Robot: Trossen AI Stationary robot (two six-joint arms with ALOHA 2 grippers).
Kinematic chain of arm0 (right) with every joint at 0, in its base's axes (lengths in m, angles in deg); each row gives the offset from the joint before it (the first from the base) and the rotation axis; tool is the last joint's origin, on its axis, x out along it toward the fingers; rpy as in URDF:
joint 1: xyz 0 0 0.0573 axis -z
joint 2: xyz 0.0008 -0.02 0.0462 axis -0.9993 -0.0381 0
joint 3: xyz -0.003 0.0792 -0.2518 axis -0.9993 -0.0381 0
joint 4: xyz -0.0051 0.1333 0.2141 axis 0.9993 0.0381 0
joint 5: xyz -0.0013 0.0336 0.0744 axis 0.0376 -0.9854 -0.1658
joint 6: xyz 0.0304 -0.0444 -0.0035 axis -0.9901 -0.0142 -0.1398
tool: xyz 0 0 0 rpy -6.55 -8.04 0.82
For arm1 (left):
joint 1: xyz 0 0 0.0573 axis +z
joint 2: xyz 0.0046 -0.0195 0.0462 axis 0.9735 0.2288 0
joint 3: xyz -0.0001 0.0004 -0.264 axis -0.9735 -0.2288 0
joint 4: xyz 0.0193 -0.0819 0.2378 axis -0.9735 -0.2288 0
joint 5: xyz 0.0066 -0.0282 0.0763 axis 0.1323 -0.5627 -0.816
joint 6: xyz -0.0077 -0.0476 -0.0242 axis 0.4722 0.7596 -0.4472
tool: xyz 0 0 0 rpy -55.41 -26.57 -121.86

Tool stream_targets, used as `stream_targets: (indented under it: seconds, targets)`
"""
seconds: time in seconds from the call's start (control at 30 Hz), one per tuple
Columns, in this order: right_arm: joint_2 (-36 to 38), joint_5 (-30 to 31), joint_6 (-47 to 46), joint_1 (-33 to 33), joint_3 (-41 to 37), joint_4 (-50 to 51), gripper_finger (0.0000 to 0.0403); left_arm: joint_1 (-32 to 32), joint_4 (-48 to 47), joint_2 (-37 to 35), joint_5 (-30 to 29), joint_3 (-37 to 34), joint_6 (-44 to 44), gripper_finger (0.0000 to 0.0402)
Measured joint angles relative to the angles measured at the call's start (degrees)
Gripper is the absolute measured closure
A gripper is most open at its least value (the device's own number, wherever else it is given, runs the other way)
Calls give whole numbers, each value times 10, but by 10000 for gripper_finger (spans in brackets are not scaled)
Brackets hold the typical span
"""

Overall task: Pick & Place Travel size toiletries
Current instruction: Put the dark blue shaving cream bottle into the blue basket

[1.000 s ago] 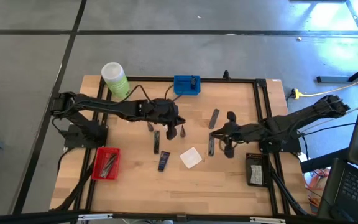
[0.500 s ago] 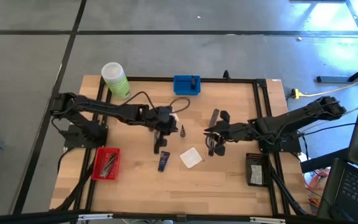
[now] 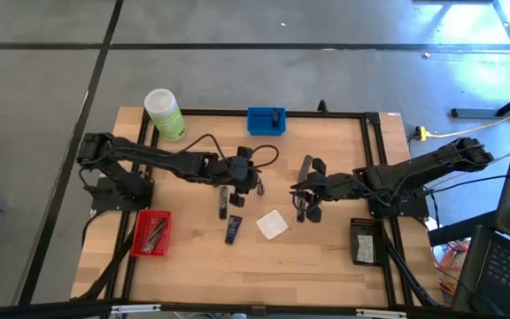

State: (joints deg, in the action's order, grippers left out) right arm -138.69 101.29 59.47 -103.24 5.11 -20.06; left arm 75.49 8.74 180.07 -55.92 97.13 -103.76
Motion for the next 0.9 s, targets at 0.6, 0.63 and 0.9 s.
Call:
stream_targets:
  seconds: [0.6, 0.63, 0.9]
  targets:
    - [0, -12, 4, -2, 0, 15, 346, 69, -35, 4, 53, 48, 48, 248]
    - [0, -12, 4, -2, 0, 16, 345, 85, -51, 4, 64, 57, 45, 251]
    - [5, -4, 14, 1, 0, 23, 334, 197, -146, 4, 190, 144, 39, 270]
